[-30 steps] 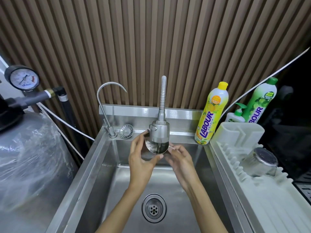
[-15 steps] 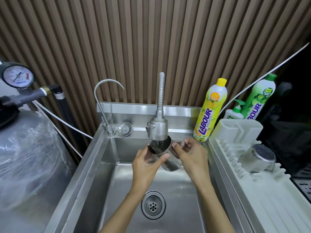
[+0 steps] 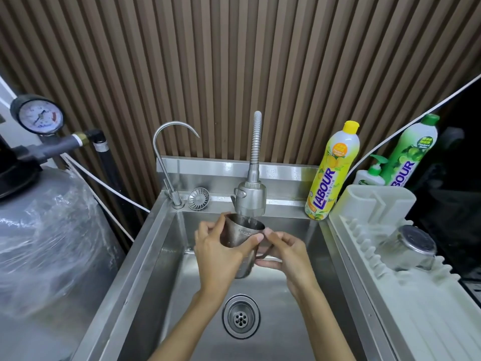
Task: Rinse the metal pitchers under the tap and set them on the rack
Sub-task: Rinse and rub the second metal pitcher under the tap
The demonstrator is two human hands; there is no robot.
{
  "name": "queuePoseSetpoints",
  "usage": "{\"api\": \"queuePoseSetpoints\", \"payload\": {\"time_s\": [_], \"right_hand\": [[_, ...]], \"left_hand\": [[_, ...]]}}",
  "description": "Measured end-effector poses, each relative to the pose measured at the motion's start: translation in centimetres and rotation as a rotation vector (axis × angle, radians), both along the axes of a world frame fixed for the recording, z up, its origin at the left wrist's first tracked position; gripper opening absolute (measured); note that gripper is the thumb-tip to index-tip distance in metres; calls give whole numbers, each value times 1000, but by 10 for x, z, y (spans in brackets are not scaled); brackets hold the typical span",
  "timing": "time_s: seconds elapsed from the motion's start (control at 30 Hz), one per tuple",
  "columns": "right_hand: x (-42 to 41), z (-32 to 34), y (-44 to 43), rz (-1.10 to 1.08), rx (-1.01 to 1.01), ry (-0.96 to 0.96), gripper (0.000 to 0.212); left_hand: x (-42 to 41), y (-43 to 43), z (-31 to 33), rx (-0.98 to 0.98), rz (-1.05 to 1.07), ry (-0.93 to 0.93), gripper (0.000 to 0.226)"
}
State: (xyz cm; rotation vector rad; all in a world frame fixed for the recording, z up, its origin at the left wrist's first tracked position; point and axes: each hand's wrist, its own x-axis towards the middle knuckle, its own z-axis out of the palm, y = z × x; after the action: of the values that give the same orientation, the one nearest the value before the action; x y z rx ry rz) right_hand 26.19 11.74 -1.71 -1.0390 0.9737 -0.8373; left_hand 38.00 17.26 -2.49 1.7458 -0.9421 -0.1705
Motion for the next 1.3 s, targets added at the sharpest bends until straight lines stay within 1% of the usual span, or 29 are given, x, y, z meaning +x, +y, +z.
{"api": "queuePoseSetpoints", "payload": {"time_s": [0.03,0.07,0.1,0.13,0.2,0.23,0.27,0.3,0.4,0.43,0.5,0.53,0.57,0.6,0.67,0.7,0.77,0.83,0.9,0.97,1.0,1.03,1.07,1.13,1.23,1.3], "right_hand": [[-3,7,-1,-41,-33,97,21],[-5,13,-2,-82,-80,198,22],[-8,21,-2,-119,-158,313,23],[-10,27,-3,-148,-262,436,24],[-10,34,-3,-188,-453,621,26],[-10,35,-2,-204,-505,635,25],[-8,35,-2,-215,-525,575,24],[-6,33,-2,-222,-514,462,22],[2,20,-6,-187,-357,104,23],[5,14,-7,-156,-271,-22,22],[10,0,-9,-86,-88,-267,20],[10,-5,-8,-54,-21,-348,20],[10,-9,-7,-34,13,-353,19],[10,-11,-5,-23,20,-303,19],[7,-9,0,-27,-15,-154,20],[5,-4,2,-39,-38,-85,21],[-2,6,2,-91,-96,71,22],[-9,17,-1,-141,-190,279,26],[-15,27,-3,-180,-344,486,29],[-17,32,-3,-211,-498,626,31],[-18,34,-2,-219,-550,651,30],[-17,34,-2,-220,-582,639,27],[-17,33,-3,-217,-591,571,22],[-14,29,-5,-187,-523,351,11],[-5,13,-11,-106,-352,15,21],[2,2,-14,-45,-200,-223,22]], "left_hand": [[-2,1,-1,17,-11,42,73],[-3,2,-3,28,-38,96,59],[-5,1,-6,33,-80,171,43],[-6,-1,-8,32,-128,262,33],[-8,-5,-13,-19,-242,433,36],[-9,-7,-14,-57,-297,516,40],[-11,-9,-13,-101,-346,586,43],[-11,-10,-12,-138,-368,626,47],[-9,-18,-9,-242,-336,620,72],[-7,-19,-8,-261,-308,583,80],[-2,-16,-2,-247,-256,400,88],[-1,-13,2,-219,-238,298,89],[-1,-9,4,-189,-205,212,87],[-1,-5,6,-163,-155,144,84],[-1,0,8,-91,-51,64,80],[-1,2,8,-44,-26,33,81],[-1,2,8,59,-43,-25,81],[-1,2,7,107,-109,5,75],[-2,1,5,106,-177,93,68],[-4,-3,-1,82,-233,176,53],[-4,-5,-3,58,-250,208,49],[-5,-7,-5,28,-259,228,50],[-4,-9,-8,-5,-263,240,53],[-5,-12,-12,-75,-262,243,63],[-5,-13,-10,-187,-237,218,70],[-3,-10,-6,-213,-207,114,77]]}}
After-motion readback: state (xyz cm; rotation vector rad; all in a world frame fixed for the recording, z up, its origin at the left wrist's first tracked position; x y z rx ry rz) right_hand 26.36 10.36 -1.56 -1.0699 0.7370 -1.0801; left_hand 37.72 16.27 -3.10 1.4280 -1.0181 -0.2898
